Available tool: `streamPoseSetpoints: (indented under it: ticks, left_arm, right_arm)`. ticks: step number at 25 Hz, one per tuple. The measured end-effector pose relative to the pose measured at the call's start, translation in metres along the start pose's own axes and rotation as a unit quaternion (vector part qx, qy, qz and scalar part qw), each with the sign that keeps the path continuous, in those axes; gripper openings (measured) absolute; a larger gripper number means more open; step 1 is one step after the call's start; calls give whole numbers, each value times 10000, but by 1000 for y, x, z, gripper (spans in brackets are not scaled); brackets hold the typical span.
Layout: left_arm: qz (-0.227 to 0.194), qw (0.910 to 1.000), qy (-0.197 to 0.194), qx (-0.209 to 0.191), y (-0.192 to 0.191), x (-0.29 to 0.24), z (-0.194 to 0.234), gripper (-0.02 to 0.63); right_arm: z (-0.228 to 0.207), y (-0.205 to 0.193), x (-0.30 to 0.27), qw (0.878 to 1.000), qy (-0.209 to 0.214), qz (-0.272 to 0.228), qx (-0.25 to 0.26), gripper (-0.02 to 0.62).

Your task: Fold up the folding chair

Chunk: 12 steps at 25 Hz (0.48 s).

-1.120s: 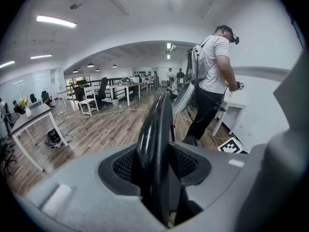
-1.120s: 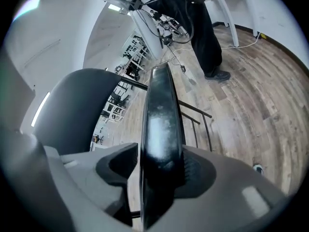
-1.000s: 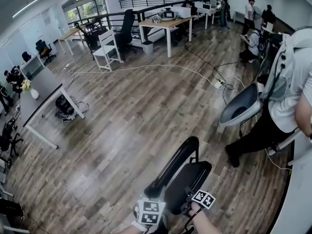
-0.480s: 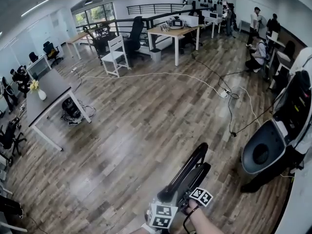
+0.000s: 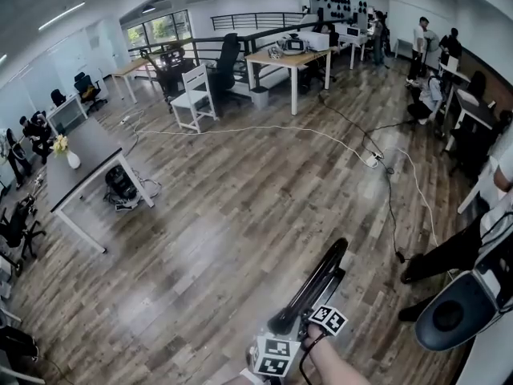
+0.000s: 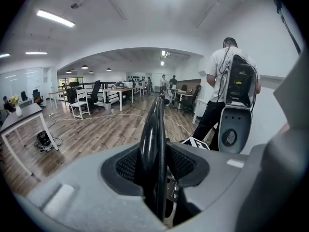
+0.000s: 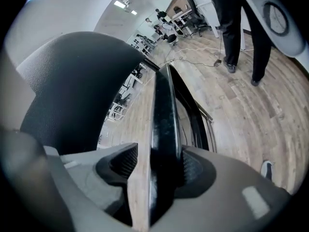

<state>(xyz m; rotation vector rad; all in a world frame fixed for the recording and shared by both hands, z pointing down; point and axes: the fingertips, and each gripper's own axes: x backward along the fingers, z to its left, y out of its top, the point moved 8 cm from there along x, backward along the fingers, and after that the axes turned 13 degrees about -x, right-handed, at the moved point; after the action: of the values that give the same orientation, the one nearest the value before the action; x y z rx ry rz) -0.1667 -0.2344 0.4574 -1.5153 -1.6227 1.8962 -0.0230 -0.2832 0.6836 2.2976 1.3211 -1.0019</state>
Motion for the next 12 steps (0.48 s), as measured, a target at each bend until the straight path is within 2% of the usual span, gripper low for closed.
streamPoseSetpoints:
  ticks: [7,9,12]
  left_arm:
    - [-58,9999,-103,9,2,1,-4,147]
    - [-42,9999,-91,11,2,2,-2,147]
    - [-7,10000,-79,-4,1,1,-1,147]
  right_arm:
    - [5,-2,-2,9998,-145,-131,28,225]
    - [5,-2,-1,9999,-23,-109,-15,227]
    - [3,-2,-1,9991,424,69,24,245]
